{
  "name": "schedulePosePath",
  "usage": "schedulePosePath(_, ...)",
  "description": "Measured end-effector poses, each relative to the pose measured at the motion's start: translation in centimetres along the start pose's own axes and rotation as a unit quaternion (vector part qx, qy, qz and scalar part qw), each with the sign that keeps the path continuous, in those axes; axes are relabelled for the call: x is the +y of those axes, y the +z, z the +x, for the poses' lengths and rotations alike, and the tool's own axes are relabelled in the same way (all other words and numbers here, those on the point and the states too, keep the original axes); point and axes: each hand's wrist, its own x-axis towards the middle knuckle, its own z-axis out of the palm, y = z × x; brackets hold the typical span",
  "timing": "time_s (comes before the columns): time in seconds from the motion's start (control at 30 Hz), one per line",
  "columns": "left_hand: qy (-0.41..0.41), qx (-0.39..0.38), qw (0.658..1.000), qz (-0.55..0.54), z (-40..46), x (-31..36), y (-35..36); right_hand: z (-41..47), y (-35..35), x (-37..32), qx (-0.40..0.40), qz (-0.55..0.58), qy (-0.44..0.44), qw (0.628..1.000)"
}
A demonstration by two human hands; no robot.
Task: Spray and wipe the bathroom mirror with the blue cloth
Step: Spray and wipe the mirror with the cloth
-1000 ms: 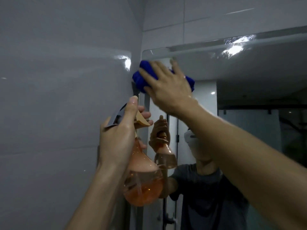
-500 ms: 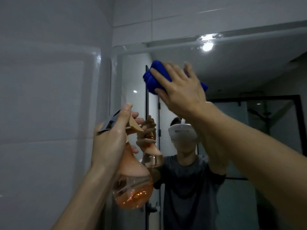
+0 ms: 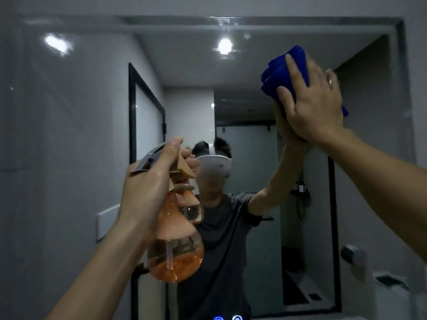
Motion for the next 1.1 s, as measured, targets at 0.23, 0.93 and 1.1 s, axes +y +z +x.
schedulePosePath(0.23,-0.034,-0.036,0.999,0.000,-2.4,-3.0,9.7,-3.4,-0.6,10.9,-0.001,0.009,0.016,1.000)
schedulePosePath(0.93,-0.049,-0.080,0.994,0.061,-9.1,-8.8,21.9,-15.6,-0.2,19.9,0.031,0.043,0.086,0.995)
schedulePosePath(1.1,-0.075,-0.081,0.993,0.045,-9.4,-9.4,22.4,-17.2,-0.2,19.8,0.025,0.049,0.090,0.994)
